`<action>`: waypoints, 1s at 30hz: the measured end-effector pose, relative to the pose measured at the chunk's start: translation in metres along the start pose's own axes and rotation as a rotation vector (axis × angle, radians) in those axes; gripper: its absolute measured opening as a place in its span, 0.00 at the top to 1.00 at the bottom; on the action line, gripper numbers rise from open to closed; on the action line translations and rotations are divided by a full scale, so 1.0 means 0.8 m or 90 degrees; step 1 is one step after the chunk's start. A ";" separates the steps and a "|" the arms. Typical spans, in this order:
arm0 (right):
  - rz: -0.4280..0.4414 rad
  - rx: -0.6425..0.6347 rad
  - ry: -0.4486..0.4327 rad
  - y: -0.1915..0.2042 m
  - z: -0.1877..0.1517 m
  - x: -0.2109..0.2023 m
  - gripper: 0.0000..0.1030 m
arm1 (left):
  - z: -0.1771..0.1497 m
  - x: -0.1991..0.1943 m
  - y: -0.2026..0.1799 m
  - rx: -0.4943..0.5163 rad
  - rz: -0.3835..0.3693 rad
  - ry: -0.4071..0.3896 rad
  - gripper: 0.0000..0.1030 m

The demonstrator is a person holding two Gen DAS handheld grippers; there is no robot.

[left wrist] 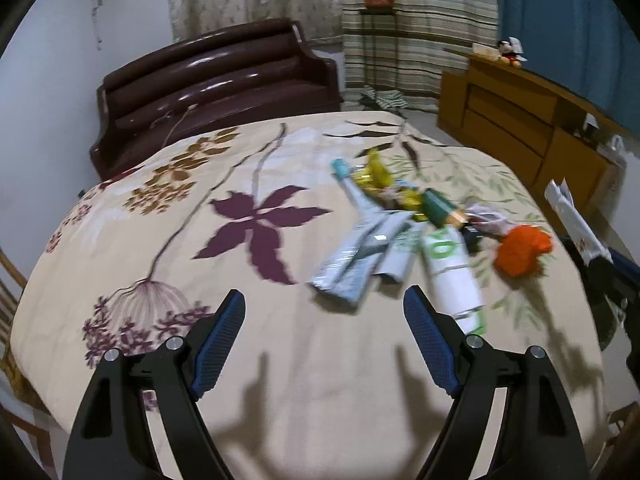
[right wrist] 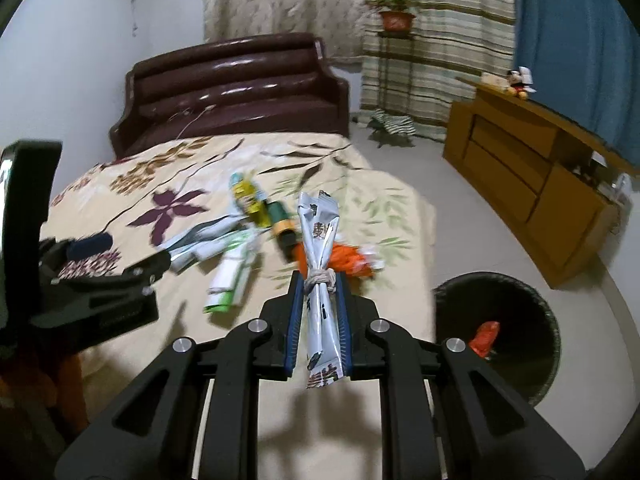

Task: Collect trash
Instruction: 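Grasp the white-green toothpaste tube with the left tool while the right tool holds the wrapper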

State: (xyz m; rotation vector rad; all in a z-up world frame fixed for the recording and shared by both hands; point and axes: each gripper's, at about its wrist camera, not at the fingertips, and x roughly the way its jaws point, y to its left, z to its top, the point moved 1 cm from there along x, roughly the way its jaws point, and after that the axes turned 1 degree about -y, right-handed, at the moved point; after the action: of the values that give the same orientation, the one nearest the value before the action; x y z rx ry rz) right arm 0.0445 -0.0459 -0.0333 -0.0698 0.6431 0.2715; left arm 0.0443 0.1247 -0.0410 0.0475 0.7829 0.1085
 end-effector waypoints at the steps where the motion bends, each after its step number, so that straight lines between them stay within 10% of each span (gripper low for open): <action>1: -0.008 0.009 -0.002 -0.010 0.000 -0.001 0.84 | 0.001 0.001 -0.007 0.004 -0.007 0.001 0.23; 10: -0.058 0.060 -0.007 -0.076 -0.010 -0.003 0.84 | 0.011 0.013 -0.064 0.029 -0.042 0.010 0.24; 23: -0.059 0.109 0.003 -0.118 -0.029 0.007 0.84 | 0.002 0.040 -0.100 0.065 -0.045 0.047 0.68; 30: -0.059 0.115 0.000 -0.123 -0.031 0.008 0.84 | 0.000 0.036 -0.102 0.071 -0.049 0.035 0.71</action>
State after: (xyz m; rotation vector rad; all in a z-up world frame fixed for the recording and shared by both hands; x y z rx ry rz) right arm 0.0613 -0.1431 -0.0591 0.0740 0.6607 0.1236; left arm 0.0711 0.0467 -0.0677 0.1200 0.8451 -0.0076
